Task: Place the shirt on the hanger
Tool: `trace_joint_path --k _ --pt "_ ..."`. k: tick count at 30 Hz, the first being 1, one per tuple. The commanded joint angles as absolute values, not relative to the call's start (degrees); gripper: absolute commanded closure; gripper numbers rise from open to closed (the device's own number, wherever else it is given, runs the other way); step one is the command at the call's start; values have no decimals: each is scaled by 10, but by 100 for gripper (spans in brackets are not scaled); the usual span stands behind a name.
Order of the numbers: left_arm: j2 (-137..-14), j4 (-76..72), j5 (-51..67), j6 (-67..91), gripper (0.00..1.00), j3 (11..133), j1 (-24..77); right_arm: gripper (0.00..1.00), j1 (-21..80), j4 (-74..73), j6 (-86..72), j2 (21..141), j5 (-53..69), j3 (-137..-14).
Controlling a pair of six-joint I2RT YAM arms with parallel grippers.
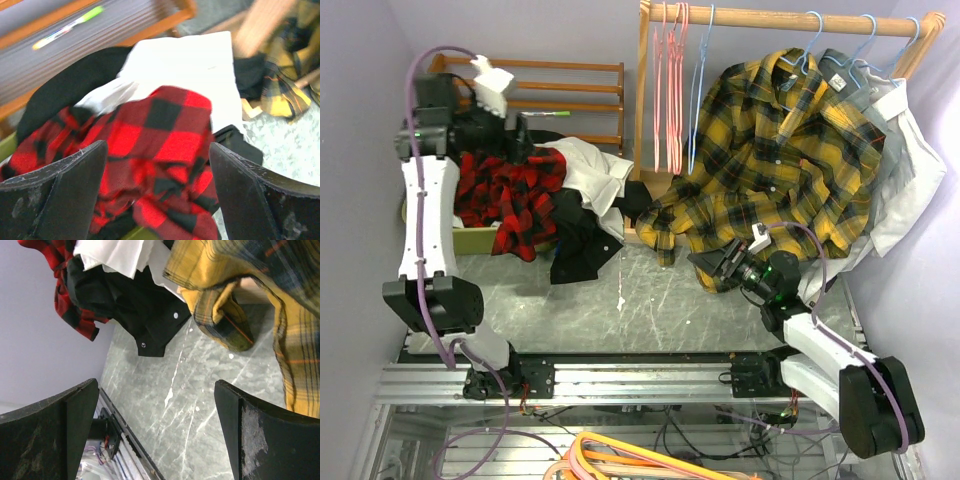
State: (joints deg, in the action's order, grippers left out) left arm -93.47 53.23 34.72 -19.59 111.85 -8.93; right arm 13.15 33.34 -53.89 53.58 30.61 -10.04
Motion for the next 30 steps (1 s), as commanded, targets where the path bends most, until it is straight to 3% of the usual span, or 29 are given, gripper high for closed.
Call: trace_joint_path --k 1,18,20,22,24,25,30 --pt "-928 485 341 -273 7 1076 9 0 134 398 -536 556 326 -128" --pt "-924 450 159 -321 5 1030 97 0 134 390 -538 516 336 -115" --pt "-925 459 147 -329 24 1025 104 0 134 395 -540 517 340 -116" --pt "-924 467 131 -333 61 1019 113 0 134 404 -540 516 349 -117" --pt "-921 505 130 -336 86 1042 130 0 134 421 -540 516 366 -119" --pt "-916 533 136 -337 92 1068 143 0 135 431 -539 514 375 -121" --pt "-856 577 124 -303 93 1173 221 0 145 442 -517 499 391 -137"
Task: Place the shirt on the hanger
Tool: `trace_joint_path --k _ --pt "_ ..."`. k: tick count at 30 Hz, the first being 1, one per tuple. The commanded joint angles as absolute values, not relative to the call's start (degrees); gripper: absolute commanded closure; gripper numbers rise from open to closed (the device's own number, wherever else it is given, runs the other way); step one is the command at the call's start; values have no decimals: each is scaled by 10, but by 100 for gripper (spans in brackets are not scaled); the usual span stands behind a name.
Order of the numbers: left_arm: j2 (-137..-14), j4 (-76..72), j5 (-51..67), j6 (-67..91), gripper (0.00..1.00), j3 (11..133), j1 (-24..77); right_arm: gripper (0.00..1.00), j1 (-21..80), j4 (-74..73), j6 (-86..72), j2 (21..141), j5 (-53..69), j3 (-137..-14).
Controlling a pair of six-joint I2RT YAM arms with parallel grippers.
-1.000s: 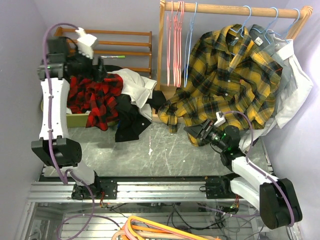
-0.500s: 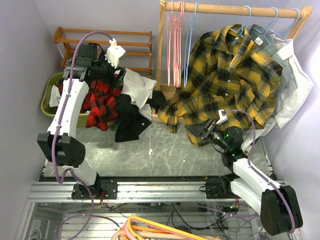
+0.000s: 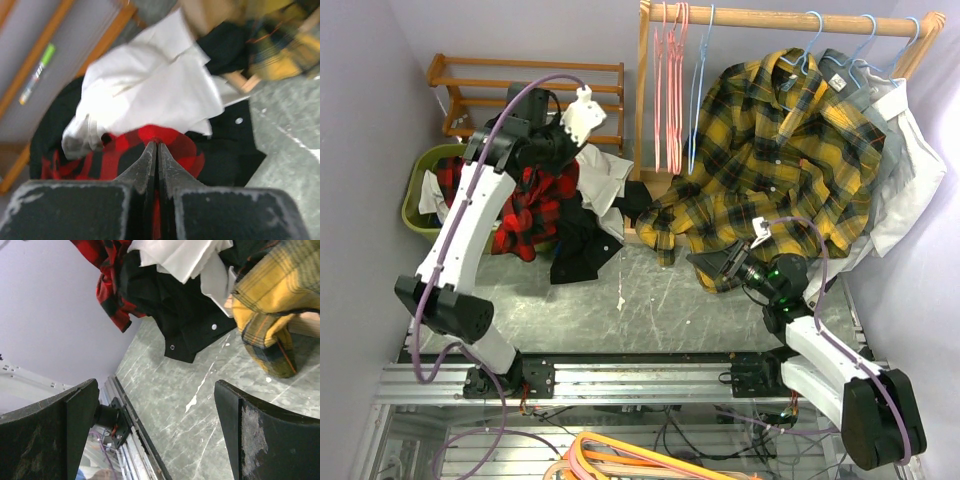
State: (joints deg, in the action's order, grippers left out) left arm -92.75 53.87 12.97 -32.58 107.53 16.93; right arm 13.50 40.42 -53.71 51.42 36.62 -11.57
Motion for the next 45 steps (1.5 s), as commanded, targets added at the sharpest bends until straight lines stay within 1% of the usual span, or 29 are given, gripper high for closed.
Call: trace_joint_path --k 1,4,6,10,11,15,16,19,21,24,27,32,37,38,41,43,44,45 --pt "-858 593 131 -286 93 1216 223 0 149 443 -511 497 392 -143" --pt "-845 591 139 -235 93 1299 224 0 173 445 -487 493 391 -165" --pt "-846 591 140 -201 93 1369 224 0 208 444 -454 488 368 -181" --pt "-852 591 162 -145 93 1492 229 0 316 429 -353 470 223 -201" --pt "-852 590 183 -132 93 1508 230 0 340 452 -334 470 181 -198" --pt "-853 597 270 -110 93 1548 230 0 432 646 -251 525 123 -165" --pt "-853 600 290 -109 93 1556 230 0 459 687 -215 552 108 -167" --pt "-848 615 346 -113 93 1575 230 0 559 739 -78 643 25 -206" --pt "-842 634 397 -128 93 1583 230 0 584 809 -22 717 -7 -231" --pt "-828 666 449 -157 93 1584 230 0 586 886 -13 829 -5 -295" --pt "-813 684 462 -178 93 1578 230 0 586 896 -5 908 30 -375" --pt "-793 692 438 -194 93 1552 231 0 585 826 -42 973 141 -493" --pt "-786 693 431 -199 93 1544 231 0 586 812 -69 1013 155 -536" --pt "-786 693 430 -198 93 1544 231 1 586 810 -77 1017 153 -539" --pt "-784 690 423 -197 93 1543 231 18 585 794 -95 1027 164 -548" --pt "-785 687 414 -195 93 1541 231 32 586 776 -111 1027 179 -550" --pt "-784 685 410 -193 93 1540 231 38 586 767 -123 1024 187 -545" --pt "-783 683 406 -191 93 1539 231 39 586 763 -140 1019 194 -532"
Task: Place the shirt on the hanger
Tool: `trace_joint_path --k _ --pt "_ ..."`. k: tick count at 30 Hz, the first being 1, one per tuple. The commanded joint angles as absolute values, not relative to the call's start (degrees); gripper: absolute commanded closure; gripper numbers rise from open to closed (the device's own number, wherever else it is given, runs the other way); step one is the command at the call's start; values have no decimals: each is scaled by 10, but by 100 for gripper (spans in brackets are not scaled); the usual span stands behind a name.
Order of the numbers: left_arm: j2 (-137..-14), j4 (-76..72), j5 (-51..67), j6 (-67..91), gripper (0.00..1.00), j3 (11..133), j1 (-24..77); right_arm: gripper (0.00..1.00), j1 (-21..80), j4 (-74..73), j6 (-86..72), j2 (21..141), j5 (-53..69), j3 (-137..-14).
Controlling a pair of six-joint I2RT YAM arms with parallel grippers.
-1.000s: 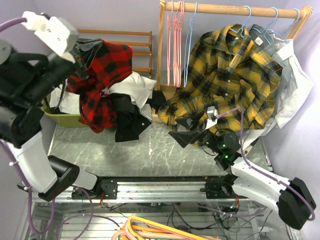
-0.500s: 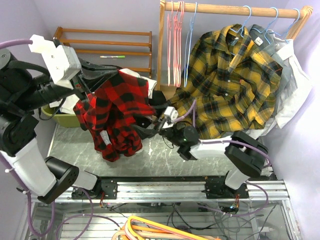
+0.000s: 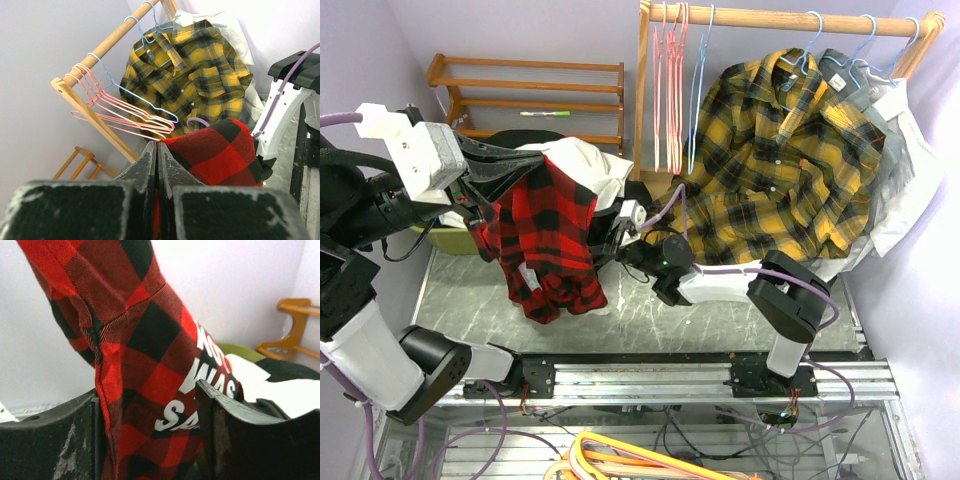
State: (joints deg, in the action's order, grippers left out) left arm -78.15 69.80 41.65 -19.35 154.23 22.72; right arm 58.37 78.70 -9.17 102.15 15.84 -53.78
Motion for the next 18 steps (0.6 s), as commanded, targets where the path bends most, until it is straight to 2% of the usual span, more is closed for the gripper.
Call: trace_joint_path --k 1,3,4,9,10,12,15,18 --pt "-782 682 402 -191 93 1537 231 38 585 768 -154 1013 203 -514" --pt "-779 681 394 -192 93 1530 231 41 586 788 -183 1000 203 -467" --pt "-778 684 393 -195 93 1525 231 47 587 798 -194 995 197 -448" --pt "-777 682 379 -201 93 1500 231 97 585 810 -213 952 169 -383" --pt "-774 678 369 -202 93 1483 230 100 583 814 -213 929 146 -364" --pt "-769 660 331 -215 93 1420 231 100 563 790 -214 870 107 -329" --pt "-762 575 237 -195 93 1272 231 100 526 668 -212 766 44 -302" --pt "-770 506 223 -180 93 1157 231 100 484 578 -225 673 21 -263"
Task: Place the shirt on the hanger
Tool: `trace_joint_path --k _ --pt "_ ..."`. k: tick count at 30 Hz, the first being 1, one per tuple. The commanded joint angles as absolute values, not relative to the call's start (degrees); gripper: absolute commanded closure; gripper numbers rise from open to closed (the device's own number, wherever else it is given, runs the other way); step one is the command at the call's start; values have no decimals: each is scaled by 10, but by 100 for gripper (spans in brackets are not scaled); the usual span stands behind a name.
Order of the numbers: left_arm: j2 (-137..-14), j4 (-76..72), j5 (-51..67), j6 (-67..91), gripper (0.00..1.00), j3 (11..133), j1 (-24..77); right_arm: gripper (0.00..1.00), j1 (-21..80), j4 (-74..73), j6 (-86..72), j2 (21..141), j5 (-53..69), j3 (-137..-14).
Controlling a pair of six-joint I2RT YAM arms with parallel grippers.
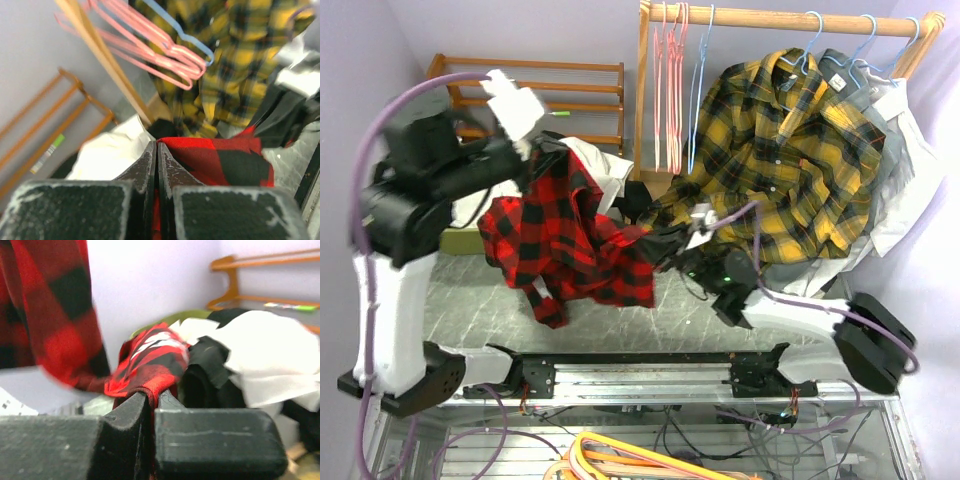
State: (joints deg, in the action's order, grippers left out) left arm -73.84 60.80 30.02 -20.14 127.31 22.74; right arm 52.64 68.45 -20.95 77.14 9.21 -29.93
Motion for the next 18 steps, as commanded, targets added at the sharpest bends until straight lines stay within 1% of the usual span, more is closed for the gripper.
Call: trace_joint_path --k 1,4,6,10,14,18 --pt "-776 484 217 -169 93 1132 232 100 467 546 -230 641 24 -253" --pt "-801 422 141 -133 93 1100 232 100 410 421 -233 535 44 -242" --pt "-811 406 101 -121 93 1109 232 100 382 322 -208 467 77 -263" --pt "-817 420 103 -110 93 1169 232 100 372 152 -134 367 110 -356" --pt "-823 464 117 -106 93 1263 232 100 372 12 -86 364 138 -491" --pt "-822 525 161 -110 93 1378 232 100 373 -57 -60 405 217 -629"
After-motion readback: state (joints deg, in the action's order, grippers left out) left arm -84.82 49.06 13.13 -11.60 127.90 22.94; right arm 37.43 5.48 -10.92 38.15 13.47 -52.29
